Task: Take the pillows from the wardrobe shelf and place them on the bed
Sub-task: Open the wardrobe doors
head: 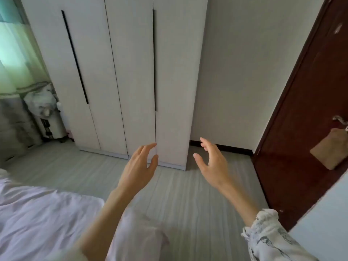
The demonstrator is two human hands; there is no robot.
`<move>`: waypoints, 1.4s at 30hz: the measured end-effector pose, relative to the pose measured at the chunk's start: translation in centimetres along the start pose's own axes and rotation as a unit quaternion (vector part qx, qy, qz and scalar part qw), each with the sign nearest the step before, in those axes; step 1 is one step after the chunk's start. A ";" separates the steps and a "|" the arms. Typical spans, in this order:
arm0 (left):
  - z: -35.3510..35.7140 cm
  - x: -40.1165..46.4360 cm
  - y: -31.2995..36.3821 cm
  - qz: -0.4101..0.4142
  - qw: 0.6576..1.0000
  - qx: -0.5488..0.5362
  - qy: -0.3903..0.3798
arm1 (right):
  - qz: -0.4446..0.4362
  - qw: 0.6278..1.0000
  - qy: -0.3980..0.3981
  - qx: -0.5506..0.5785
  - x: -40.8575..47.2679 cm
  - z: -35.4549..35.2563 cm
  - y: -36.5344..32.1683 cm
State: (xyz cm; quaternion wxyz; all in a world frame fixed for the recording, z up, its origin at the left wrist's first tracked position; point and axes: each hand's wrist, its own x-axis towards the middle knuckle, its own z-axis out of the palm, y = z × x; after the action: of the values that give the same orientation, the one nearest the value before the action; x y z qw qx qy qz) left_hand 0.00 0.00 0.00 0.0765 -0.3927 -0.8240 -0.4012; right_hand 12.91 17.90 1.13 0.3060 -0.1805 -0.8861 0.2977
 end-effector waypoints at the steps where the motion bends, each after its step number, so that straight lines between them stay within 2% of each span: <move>1: 0.5 1.4 -0.5 0.000 1.000 0.002 0.008 | 0.000 1.000 -0.001 0.008 1.4 0.4 0.6; 6: 3.6 10.0 -3.0 -0.014 0.999 0.036 0.018 | -0.011 0.999 -0.025 0.016 10.4 2.5 4.0; 12: 7.5 20.4 -5.2 -0.041 0.997 0.047 0.054 | -0.066 0.995 -0.069 0.032 22.2 4.5 8.5; 20: 8.1 31.0 -10.2 -0.071 0.990 0.073 0.099 | -0.122 0.984 -0.120 0.054 35.8 9.5 10.9; 31: 6.1 44.2 -24.2 -0.123 0.974 0.095 0.164 | -0.184 0.967 -0.149 0.099 53.1 23.9 9.0; 42: -1.9 55.2 -38.3 -0.173 0.954 0.123 0.210 | -0.247 0.937 -0.199 0.142 68.2 39.6 1.3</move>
State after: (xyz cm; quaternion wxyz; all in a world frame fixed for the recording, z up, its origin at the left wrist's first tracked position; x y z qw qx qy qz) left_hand -65.00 16.80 2.63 0.2248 -0.1384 -0.8877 -0.3772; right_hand -63.65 36.66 4.82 0.2095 0.1529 -0.8940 0.3654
